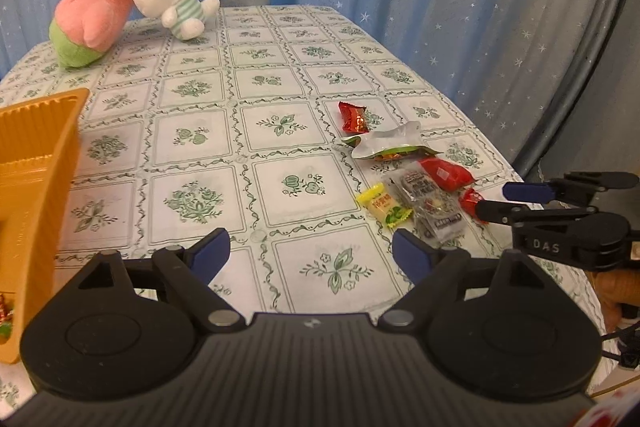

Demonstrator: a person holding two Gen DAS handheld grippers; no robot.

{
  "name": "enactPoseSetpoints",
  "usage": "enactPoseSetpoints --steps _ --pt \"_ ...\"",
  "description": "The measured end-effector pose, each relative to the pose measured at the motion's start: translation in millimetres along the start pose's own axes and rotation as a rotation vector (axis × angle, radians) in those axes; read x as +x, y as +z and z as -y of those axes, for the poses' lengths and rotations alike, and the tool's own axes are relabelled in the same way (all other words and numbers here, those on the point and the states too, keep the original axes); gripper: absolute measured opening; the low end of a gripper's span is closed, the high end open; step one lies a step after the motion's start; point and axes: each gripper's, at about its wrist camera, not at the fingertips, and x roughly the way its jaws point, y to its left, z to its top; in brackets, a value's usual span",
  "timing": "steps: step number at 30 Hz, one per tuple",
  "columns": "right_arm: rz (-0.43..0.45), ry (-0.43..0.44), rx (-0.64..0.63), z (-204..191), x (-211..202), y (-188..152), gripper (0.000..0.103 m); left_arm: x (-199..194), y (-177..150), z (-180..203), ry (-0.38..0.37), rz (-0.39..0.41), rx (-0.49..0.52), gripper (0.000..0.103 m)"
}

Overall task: Organize snacks
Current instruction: 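Grasp the small red-and-white wrapped candy with the right gripper, then grasp the yellow-wrapped candy with the left gripper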

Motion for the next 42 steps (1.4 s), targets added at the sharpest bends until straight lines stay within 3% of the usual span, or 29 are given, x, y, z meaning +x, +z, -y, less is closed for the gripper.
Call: enactPoseSetpoints --steps 5,8,15,25,30,42 --pt "-0.023 0.004 -0.034 0.8 22.5 0.9 0.032 17.1 0.4 -0.4 -0.003 -0.013 -0.006 0.081" --pt "-0.035 0.007 -0.039 0.3 29.0 0.3 0.018 23.1 0.8 1.9 -0.009 -0.013 0.003 0.081" --pt "-0.023 0.017 0.014 -0.3 23.1 -1.2 0.017 40.6 2.7 12.0 -0.039 -0.014 0.016 0.076" --pt "-0.002 0.018 0.071 -0.4 11.0 -2.4 0.017 69.4 17.5 36.3 -0.097 0.000 0.030 0.039" --pt "-0.003 0.007 0.087 2.2 11.4 -5.9 0.017 83.4 19.7 40.9 -0.122 0.000 -0.011 0.037" --pt "0.007 -0.010 0.113 5.7 9.4 -6.4 0.017 84.7 11.2 41.4 -0.070 0.020 0.008 0.036"
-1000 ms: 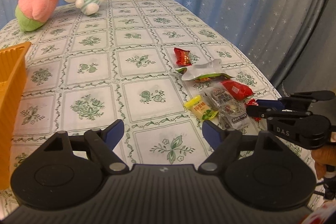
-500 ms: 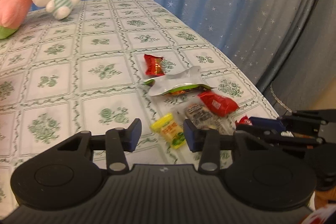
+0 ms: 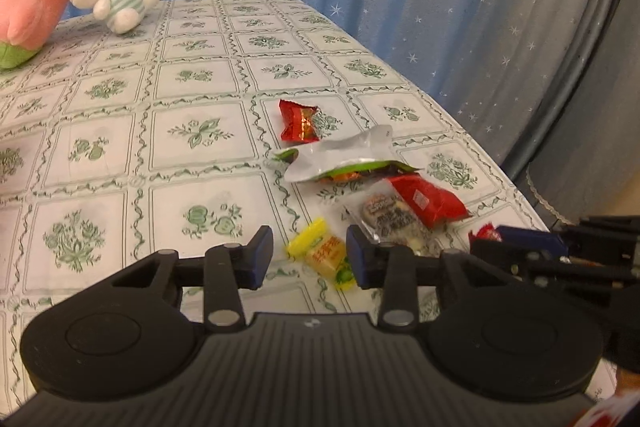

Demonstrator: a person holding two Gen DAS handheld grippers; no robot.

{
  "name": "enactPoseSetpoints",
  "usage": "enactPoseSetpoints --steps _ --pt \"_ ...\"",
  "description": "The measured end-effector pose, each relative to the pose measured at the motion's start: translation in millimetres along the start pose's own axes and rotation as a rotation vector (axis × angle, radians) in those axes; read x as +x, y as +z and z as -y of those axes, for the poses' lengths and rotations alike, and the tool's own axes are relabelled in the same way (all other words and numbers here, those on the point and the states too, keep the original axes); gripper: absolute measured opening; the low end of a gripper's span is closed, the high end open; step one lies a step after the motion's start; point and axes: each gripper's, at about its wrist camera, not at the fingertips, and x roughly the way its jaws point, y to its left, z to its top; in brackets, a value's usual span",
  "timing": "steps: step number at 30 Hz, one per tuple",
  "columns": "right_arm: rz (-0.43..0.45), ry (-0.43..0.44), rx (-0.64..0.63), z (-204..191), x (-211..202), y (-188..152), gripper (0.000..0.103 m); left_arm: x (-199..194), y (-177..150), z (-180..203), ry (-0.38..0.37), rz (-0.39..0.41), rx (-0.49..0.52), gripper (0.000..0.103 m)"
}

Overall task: Organize snacks
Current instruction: 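Grasp the yellow-wrapped candy with the left gripper, then carry the yellow candy with the left gripper over the tray while the right gripper carries the red candy there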

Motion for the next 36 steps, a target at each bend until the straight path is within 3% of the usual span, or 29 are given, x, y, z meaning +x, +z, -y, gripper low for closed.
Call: enactPoseSetpoints --steps 6,12,19,27,30,33,36 --pt "0.003 0.000 0.006 -1.7 0.7 0.8 0.017 2.4 -0.5 1.0 -0.021 -0.020 -0.048 0.035" --pt "-0.004 0.002 0.016 -2.5 1.4 -1.0 0.017 8.7 2.5 12.7 0.013 -0.018 -0.006 0.037" --pt "0.005 0.005 0.021 -1.5 -2.2 0.2 0.017 -7.2 -10.7 -5.9 0.034 -0.019 0.025 0.034" --pt "0.018 0.009 0.033 -4.4 -3.3 1.7 0.017 -15.7 -8.8 -16.5 0.000 -0.007 -0.060 0.032" --pt "0.016 0.009 0.036 -4.1 -3.3 1.7 0.017 -10.3 -6.2 -8.5 0.004 0.002 0.012 0.032" --pt "0.015 0.003 0.036 -2.8 -3.9 1.0 0.017 -2.0 -6.4 -3.2 0.020 -0.001 0.106 0.044" --pt "0.015 0.002 0.039 -1.7 -4.0 -0.3 0.017 3.2 -8.6 1.6 0.021 0.003 0.208 0.046"
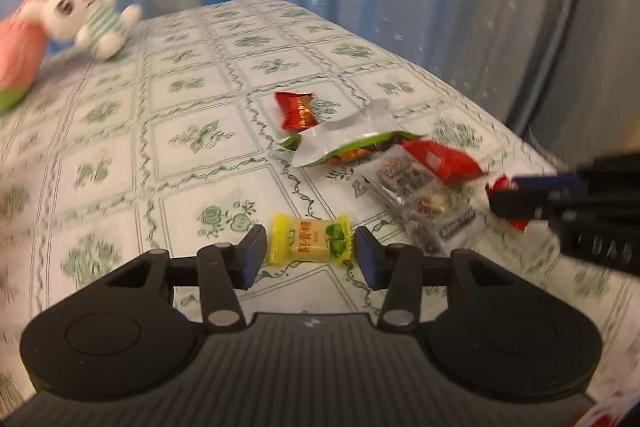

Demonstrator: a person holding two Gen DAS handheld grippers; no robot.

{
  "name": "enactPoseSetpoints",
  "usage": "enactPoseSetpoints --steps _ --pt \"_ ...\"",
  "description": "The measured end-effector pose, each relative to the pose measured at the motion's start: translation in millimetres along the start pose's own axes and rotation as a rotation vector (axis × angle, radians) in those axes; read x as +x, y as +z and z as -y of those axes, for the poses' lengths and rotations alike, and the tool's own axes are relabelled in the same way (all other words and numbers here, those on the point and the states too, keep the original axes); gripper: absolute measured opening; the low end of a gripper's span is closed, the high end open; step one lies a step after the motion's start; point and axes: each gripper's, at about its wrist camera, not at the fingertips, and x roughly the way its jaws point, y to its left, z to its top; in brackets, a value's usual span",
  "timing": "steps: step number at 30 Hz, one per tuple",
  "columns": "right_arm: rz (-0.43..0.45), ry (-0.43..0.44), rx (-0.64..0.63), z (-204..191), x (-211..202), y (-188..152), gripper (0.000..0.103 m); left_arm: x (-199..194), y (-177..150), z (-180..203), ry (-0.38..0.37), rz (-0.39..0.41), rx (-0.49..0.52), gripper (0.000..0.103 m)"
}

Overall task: Organize snacks
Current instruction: 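Carry the yellow candy with the left gripper over the tray while the right gripper carries the red candy there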

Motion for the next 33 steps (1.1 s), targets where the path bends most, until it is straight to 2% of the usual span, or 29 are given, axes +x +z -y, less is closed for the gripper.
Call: enactPoseSetpoints --steps 3,6,7,8,9,16,23,33 --pt "-0.003 0.000 0.004 0.4 1.5 -0.5 0.017 2.0 0.4 2.5 0.000 0.012 0.055 0.047" --pt "-0.004 0.002 0.006 -0.8 2.3 -0.8 0.017 3.1 2.4 2.0 -0.014 0.004 0.056 0.039" --pt "-0.004 0.002 0.007 -1.2 2.2 -0.7 0.017 2.9 2.6 1.7 -0.020 0.001 0.051 0.034" --pt "-0.002 0.002 0.007 -1.6 1.8 -0.7 0.017 2.3 2.6 1.2 -0.038 -0.002 0.042 0.024" --pt "-0.001 0.002 0.008 -1.9 1.4 -0.6 0.017 1.0 2.5 1.4 -0.032 -0.004 0.034 0.022" --pt "0.010 -0.001 0.007 -3.4 -5.4 2.2 0.017 -14.5 -6.9 -7.2 -0.031 -0.001 -0.031 0.020" --pt "0.029 0.018 -0.003 -15.5 -21.2 12.4 0.017 -47.0 -9.5 -24.4 -0.008 0.006 -0.100 0.020" --pt "0.052 0.090 -0.054 -67.2 -52.7 38.4 0.017 -116.8 -2.1 -66.9 0.069 0.044 -0.164 0.020"
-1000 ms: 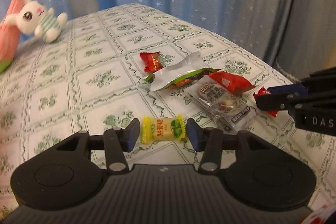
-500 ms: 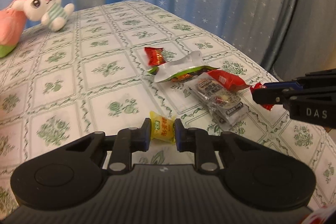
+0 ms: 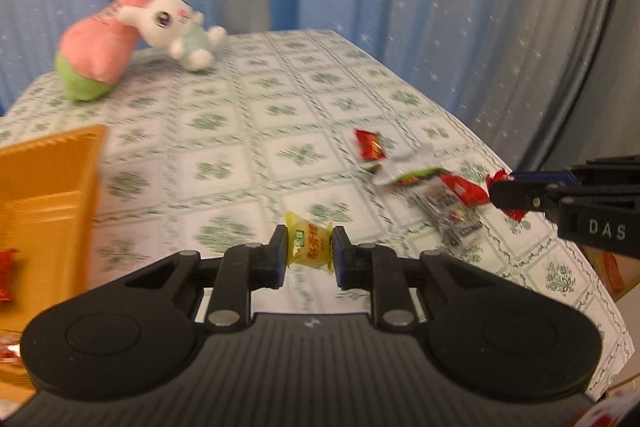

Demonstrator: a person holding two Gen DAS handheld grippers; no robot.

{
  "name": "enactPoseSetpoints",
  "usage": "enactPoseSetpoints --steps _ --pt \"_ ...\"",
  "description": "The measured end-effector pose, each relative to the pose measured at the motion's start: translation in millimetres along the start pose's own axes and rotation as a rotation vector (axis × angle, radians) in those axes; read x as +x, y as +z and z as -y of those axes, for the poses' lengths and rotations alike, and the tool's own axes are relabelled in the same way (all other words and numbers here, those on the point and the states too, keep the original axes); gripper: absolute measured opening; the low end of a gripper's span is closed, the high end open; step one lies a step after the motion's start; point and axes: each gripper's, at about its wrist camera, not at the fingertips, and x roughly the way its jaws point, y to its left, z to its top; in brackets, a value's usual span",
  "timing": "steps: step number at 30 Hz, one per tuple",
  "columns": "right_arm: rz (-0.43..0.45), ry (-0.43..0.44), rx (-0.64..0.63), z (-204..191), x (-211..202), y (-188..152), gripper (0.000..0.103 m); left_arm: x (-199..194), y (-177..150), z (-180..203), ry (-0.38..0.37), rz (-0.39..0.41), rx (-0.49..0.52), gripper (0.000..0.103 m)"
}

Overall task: Organize snacks
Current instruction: 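Carry the yellow candy with the left gripper over the tray while the right gripper carries the red candy there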

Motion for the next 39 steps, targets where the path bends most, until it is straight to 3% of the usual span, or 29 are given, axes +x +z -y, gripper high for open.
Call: enactPoseSetpoints --steps 10,21,29,39 --pt "0.018 0.102 -0.044 -86.1 -19.9 23.1 0.017 -80.1 3.0 -66.8 0.077 0.036 -0.061 0.020" --pt "0.014 0.236 -0.127 -194.9 -10.9 37.1 0.017 -140.6 -23.4 -159.4 0.196 0.025 -0.137 0.020" --pt "-0.018 0.292 -0.170 -248.1 13.9 38.3 0.017 -152.9 -37.7 -212.3 0.242 0.005 -0.183 0.020" --pt "-0.049 0.304 -0.176 -269.9 45.1 36.4 0.017 -122.3 -43.3 -242.8 0.232 -0.037 -0.204 0.021"
